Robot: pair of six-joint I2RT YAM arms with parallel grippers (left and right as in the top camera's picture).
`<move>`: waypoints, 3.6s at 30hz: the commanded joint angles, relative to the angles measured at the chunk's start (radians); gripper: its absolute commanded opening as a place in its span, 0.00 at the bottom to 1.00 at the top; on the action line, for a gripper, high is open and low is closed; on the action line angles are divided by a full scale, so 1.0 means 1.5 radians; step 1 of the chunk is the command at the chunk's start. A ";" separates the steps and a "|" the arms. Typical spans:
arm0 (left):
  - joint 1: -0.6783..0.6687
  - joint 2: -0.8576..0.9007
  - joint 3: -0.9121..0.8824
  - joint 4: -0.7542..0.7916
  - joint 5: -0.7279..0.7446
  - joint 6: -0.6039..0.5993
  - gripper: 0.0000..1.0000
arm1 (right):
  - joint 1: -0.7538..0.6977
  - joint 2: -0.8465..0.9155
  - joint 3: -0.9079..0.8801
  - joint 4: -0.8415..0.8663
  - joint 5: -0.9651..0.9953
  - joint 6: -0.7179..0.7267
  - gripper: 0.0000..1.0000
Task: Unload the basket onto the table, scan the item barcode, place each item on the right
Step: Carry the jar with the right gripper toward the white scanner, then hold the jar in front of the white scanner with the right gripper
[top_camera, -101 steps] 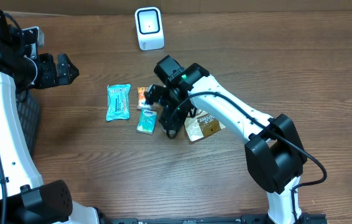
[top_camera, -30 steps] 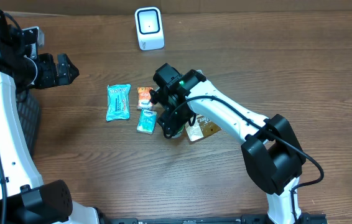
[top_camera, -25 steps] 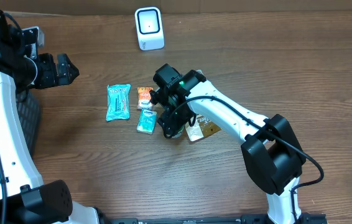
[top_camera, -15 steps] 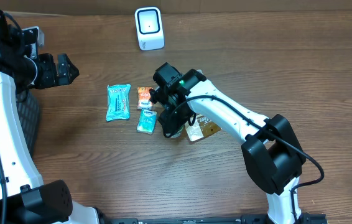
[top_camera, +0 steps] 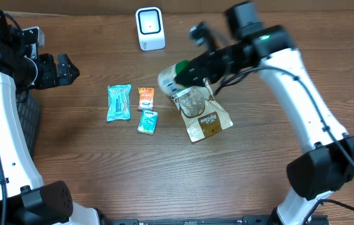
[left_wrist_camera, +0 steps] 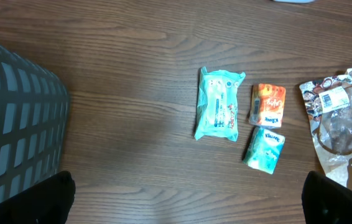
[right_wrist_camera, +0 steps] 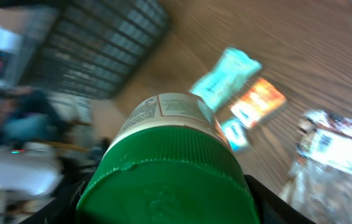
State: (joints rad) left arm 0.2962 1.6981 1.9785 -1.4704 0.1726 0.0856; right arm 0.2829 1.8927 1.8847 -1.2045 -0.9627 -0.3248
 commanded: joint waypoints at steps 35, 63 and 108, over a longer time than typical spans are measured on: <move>-0.002 -0.003 0.008 0.001 0.008 0.013 1.00 | 0.143 0.062 0.008 0.366 0.624 -0.173 0.15; -0.002 -0.003 0.008 0.002 0.008 0.013 1.00 | 0.140 0.340 0.009 1.050 0.659 -0.608 0.09; -0.001 -0.003 0.008 0.001 0.008 0.013 1.00 | 0.146 0.007 0.009 0.560 0.681 -0.094 0.11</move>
State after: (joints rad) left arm 0.2962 1.6981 1.9785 -1.4689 0.1722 0.0856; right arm 0.5278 2.0823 1.8763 -0.2436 0.0509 -0.6765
